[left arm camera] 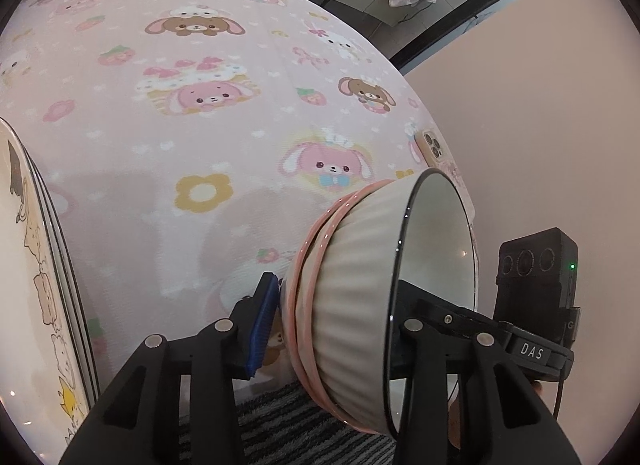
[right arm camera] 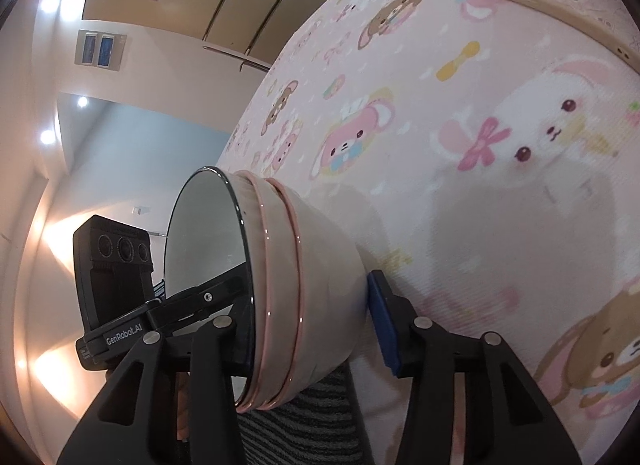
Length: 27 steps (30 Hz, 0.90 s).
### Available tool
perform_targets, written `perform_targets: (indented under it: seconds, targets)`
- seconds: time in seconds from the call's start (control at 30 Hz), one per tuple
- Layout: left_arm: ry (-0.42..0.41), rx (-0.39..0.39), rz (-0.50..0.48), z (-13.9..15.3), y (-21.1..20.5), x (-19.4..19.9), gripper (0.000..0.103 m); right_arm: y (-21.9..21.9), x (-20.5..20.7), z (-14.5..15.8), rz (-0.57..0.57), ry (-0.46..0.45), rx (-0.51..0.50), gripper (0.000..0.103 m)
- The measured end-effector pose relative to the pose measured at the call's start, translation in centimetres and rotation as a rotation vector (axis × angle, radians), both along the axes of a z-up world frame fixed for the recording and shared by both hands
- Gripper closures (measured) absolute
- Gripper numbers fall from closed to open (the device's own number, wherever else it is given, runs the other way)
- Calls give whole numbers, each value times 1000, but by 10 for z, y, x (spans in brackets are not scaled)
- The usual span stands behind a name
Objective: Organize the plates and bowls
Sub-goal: 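Lift the nested bowls with both grippers and carry them toward the plate stack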
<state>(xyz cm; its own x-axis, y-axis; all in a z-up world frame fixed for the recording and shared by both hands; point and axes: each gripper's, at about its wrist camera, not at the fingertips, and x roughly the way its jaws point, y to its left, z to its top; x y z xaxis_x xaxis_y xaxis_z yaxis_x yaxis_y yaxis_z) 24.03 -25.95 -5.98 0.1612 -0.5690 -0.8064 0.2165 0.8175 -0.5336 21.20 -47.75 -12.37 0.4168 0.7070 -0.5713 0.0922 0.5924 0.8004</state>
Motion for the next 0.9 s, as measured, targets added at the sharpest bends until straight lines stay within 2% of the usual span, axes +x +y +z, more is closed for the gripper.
perform_targets:
  seconds: [0.1, 0.2, 0.4, 0.57, 0.73, 0.9]
  targets:
    - [-13, 2, 31, 0, 0, -5, 59, -1, 0, -4, -26, 8, 34, 58]
    - [-48, 48, 25, 4, -4, -11, 57, 1, -2, -2, -47, 11, 29, 58]
    - [-38, 26, 62, 12, 9, -6, 57, 11, 2, 7, -45, 24, 30, 58]
    - [-73, 43, 89, 34, 20, -8, 57, 24, 8, 20, -24, 28, 36, 58]
    - [-103, 29, 119, 60, 40, -11, 57, 39, 14, 46, 3, -15, 33, 58]
    - [-139, 48, 163, 88, 67, -14, 55, 64, 25, 72, 44, -54, 30, 58]
